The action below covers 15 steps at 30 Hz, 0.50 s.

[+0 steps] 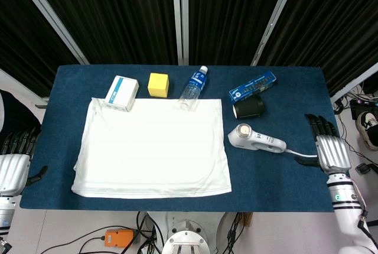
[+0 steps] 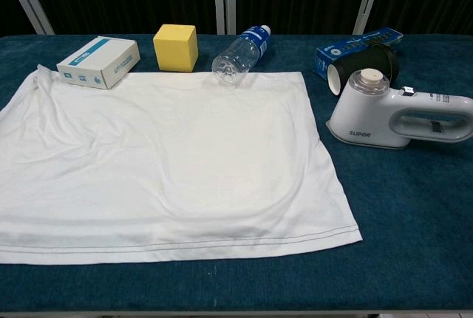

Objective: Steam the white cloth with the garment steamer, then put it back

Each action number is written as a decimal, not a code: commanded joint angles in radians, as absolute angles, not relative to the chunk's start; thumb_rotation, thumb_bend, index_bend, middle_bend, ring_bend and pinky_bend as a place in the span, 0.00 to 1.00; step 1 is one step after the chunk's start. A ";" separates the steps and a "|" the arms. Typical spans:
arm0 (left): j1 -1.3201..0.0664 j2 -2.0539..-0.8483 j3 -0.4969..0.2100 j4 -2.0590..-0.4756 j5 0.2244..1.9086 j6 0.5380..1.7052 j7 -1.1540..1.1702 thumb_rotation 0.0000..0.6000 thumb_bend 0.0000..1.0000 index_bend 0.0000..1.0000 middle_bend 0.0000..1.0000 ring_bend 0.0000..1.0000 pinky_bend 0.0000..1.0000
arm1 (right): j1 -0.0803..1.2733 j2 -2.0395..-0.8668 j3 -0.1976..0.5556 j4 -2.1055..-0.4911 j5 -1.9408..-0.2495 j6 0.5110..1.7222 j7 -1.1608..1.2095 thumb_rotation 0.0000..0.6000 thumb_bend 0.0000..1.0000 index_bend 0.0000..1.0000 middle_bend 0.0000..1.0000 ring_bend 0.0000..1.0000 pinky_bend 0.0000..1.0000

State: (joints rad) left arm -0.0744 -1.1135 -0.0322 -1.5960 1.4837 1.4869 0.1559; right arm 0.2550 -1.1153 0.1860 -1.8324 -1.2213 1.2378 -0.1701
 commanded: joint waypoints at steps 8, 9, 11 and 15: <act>-0.074 -1.120 -0.023 -1.572 1.481 1.471 0.138 1.00 0.18 0.00 0.00 0.00 0.00 | 0.401 -1.270 0.236 -1.822 -0.965 1.138 -0.329 1.00 0.07 0.32 0.28 0.25 0.15; -0.075 -1.120 -0.022 -1.569 1.480 1.468 0.135 1.00 0.18 0.00 0.00 0.00 0.00 | 0.411 -1.282 0.237 -1.815 -0.945 1.135 -0.339 1.00 0.07 0.33 0.30 0.26 0.14; -0.076 -1.120 -0.022 -1.565 1.479 1.465 0.130 1.00 0.18 0.00 0.00 0.00 0.00 | 0.424 -1.299 0.240 -1.806 -0.915 1.128 -0.350 1.00 0.07 0.37 0.33 0.29 0.10; -0.079 -1.121 -0.021 -1.557 1.479 1.458 0.121 1.00 0.18 0.00 0.00 0.00 0.00 | 0.453 -1.325 0.246 -1.797 -0.853 1.108 -0.366 1.00 0.07 0.40 0.36 0.34 0.03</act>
State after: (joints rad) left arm -0.0781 -1.1206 -0.0212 -1.5581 1.4792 1.4587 0.1215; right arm 0.4381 -1.3111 0.2420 -1.8038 -0.8751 1.1186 -0.3548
